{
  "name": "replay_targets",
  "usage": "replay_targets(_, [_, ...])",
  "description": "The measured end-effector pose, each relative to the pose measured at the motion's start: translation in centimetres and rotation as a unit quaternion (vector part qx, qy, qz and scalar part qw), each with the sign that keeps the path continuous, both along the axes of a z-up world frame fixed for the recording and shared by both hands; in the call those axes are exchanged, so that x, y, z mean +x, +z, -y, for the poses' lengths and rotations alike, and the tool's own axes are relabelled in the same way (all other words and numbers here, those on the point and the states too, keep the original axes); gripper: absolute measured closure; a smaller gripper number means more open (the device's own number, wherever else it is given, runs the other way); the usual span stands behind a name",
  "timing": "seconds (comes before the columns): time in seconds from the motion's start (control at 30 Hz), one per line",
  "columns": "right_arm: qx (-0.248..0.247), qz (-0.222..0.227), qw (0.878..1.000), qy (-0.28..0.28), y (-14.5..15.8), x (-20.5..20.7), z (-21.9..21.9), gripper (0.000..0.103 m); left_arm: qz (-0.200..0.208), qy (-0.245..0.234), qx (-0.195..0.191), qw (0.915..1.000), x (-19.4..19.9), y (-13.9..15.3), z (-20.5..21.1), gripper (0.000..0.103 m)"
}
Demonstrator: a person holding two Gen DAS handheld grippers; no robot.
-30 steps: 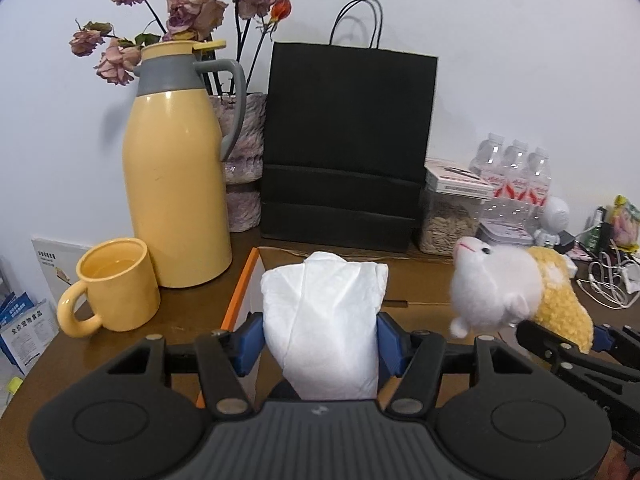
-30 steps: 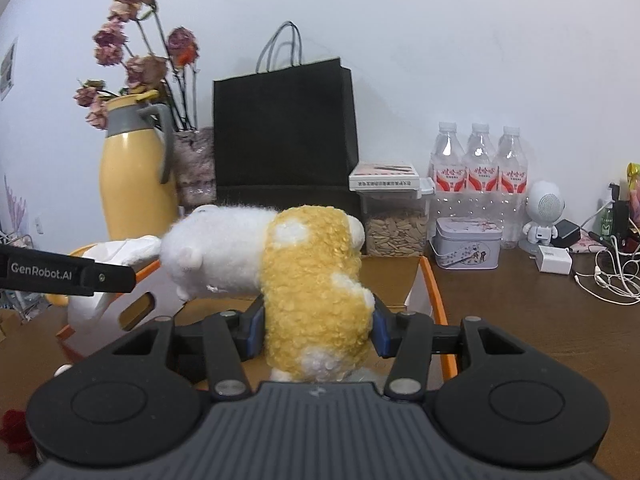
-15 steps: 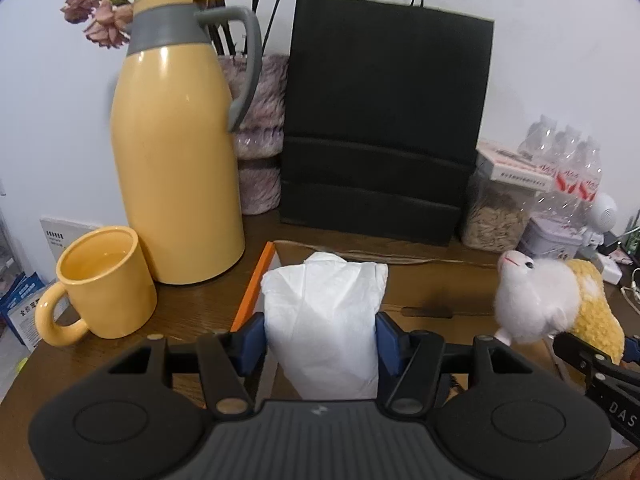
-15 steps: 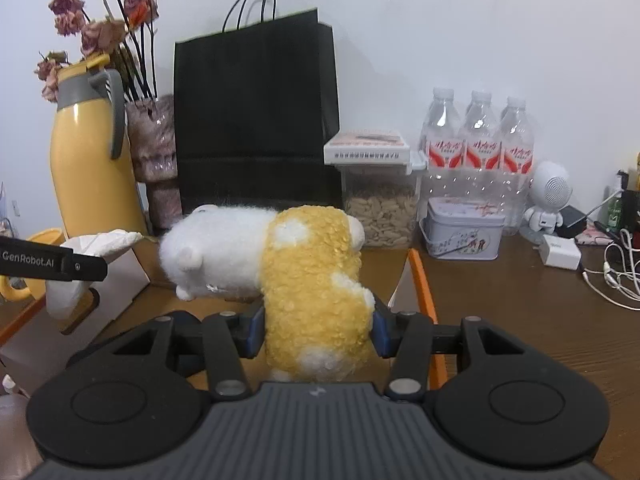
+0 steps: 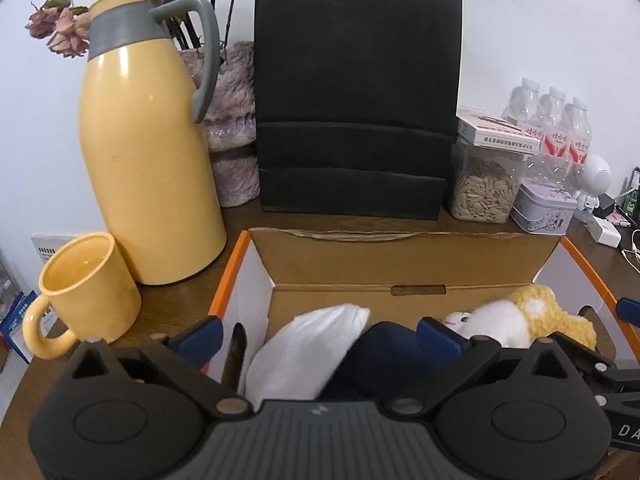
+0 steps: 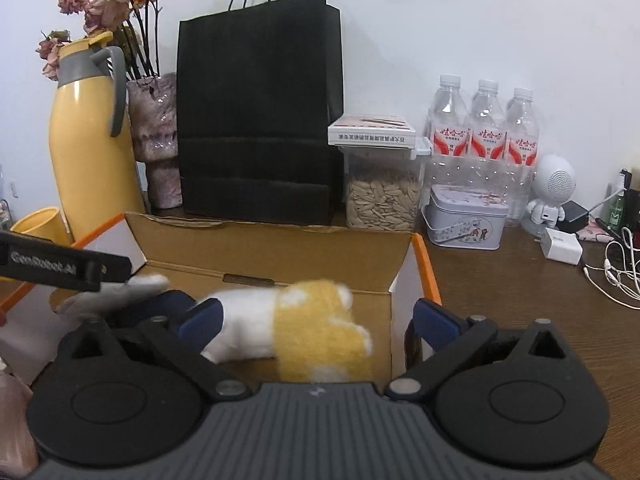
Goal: Organize objects
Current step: 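Lower the white cloth and plush sheep into the box and open both tools, then move both tools back over the remaining items on the table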
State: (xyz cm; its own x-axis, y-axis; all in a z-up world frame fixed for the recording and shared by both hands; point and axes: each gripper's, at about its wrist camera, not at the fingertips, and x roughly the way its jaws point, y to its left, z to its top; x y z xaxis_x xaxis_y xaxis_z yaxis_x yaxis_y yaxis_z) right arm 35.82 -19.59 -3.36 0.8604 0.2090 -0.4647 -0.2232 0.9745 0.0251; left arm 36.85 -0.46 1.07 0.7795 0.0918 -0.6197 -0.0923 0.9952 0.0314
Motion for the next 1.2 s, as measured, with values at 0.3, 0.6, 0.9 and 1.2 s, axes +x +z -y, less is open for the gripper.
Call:
replay_targets(0.3, [0.004,0.004,1.000,0.001,0.4,-0.3,0.0,0.000,0.008,0.001,-0.006,1.0000,-0.5,0.5,-0.2,0.000])
replay_targets(0.6, [0.004,0.031,0.999,0.014,1.9,-3.1,-0.4,0.000,0.043,-0.007,-0.009,0.9990,-3.5,2.2,0.1,0.000])
replay_targets(0.9, [0.003,0.046,0.999,0.022,3.0,-7.4,-0.7,0.000,0.066,-0.017,-0.008,0.9977,-8.2,3.6,0.1,0.000])
replay_targets(1.2, [0.004,0.045,0.999,0.028,2.9,-12.1,-1.2,0.000,0.066,-0.034,-0.011,0.9972,-13.9,3.3,0.1,0.000])
